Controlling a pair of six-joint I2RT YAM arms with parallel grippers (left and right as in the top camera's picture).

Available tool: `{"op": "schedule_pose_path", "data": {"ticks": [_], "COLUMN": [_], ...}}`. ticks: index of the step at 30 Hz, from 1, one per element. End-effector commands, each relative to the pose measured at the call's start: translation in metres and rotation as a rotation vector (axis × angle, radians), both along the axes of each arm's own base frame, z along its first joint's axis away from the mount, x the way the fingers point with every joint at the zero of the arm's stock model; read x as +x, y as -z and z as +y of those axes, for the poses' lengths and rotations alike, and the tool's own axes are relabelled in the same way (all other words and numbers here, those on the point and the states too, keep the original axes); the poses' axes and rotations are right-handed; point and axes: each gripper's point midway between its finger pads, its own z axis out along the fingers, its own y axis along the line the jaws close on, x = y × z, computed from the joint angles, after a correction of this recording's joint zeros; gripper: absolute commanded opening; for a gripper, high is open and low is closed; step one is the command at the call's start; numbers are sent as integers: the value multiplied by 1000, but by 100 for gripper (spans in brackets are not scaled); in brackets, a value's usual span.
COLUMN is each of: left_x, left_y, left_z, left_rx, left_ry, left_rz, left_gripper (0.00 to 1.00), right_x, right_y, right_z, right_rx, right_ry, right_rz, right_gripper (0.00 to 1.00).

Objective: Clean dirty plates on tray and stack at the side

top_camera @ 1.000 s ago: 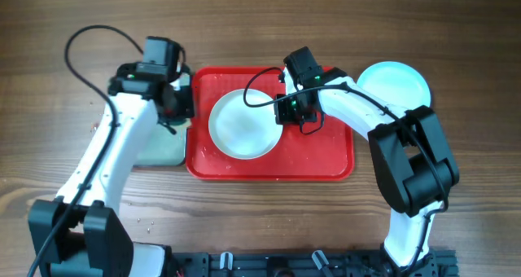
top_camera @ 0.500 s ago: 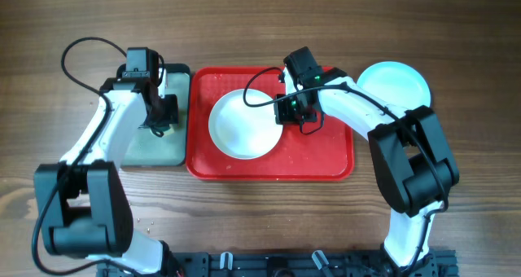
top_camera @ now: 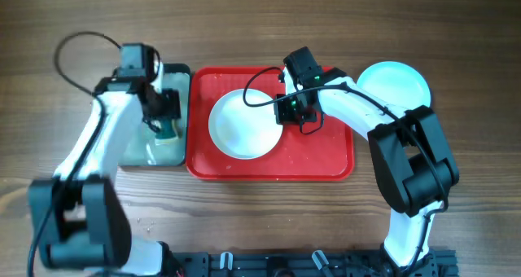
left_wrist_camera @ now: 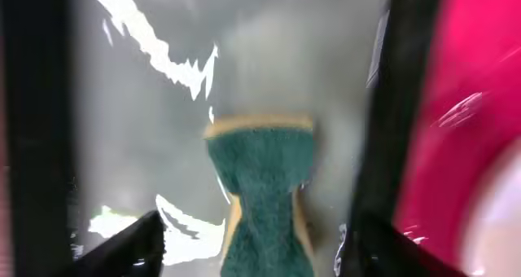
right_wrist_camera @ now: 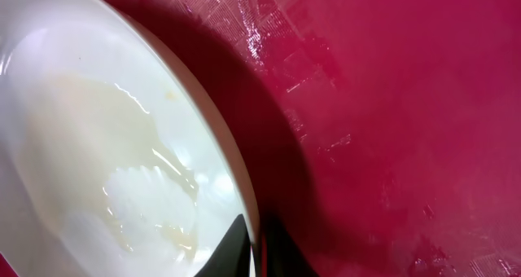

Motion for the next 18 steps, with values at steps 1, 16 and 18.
{"op": "schedule_pose_path", "data": {"ticks": [1, 16, 18], "left_x": [33, 6, 6], "left_y": [-116, -169, -169], "left_z": [30, 124, 124], "left_rx": [-37, -76, -76], "left_ry": [-220, -647, -648], "left_rz": [-379, -589, -589], "left_gripper": [78, 100, 100], "right_x": [-3, 1, 8], "right_y": [1, 5, -7], "right_z": [-1, 0, -2], "right_rx": [-13, 1, -25], "right_ry": [1, 7, 19], "right_rz": [-2, -30, -34], "right_gripper": [17, 4, 4]}}
